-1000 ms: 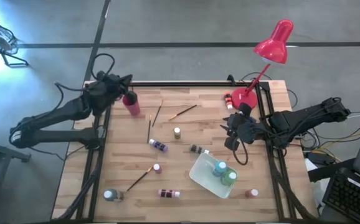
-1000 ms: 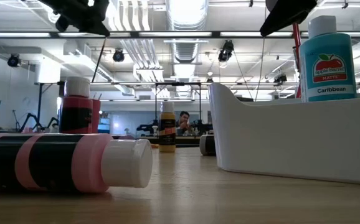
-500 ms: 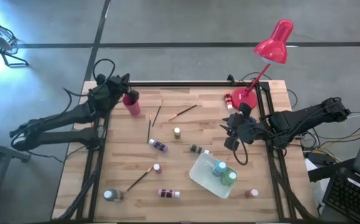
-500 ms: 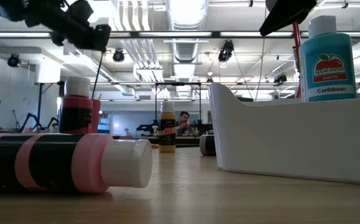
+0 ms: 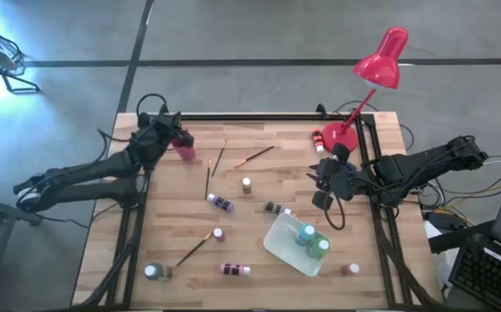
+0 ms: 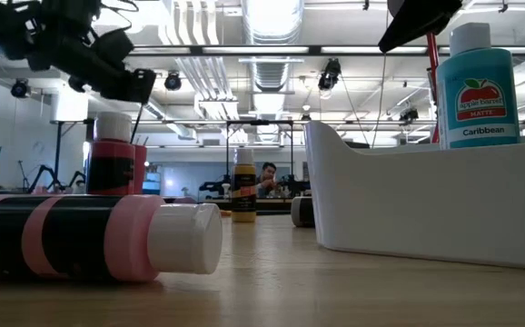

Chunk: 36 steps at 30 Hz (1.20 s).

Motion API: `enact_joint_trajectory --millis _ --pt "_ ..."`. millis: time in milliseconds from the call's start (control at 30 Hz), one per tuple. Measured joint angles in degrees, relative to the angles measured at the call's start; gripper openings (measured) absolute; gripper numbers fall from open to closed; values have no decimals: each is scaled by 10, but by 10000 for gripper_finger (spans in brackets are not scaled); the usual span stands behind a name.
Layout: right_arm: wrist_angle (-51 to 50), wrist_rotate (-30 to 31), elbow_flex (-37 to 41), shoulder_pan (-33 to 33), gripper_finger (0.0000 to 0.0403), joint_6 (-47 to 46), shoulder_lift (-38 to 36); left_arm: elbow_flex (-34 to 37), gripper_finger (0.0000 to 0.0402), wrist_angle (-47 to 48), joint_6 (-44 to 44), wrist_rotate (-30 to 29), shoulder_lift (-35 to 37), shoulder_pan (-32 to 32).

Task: Pick & Place Paint Supplies
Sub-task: Put the orange paintbrush into the pink cup

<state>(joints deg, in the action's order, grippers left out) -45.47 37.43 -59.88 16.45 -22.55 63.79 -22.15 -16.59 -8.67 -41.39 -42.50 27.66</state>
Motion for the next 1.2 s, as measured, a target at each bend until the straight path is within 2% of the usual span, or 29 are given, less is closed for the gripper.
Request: enact_joint_trajectory --millis 533,900,1200 --pt "9 0 0 0 144 0 0 115 0 -108 52 25 -1 0" --pt "13 1 0 0 149 0 0 131 0 -108 47 48 -1 0" --pt "13 0 -6 0 125 0 0 131 59 -104 37 64 -1 0"
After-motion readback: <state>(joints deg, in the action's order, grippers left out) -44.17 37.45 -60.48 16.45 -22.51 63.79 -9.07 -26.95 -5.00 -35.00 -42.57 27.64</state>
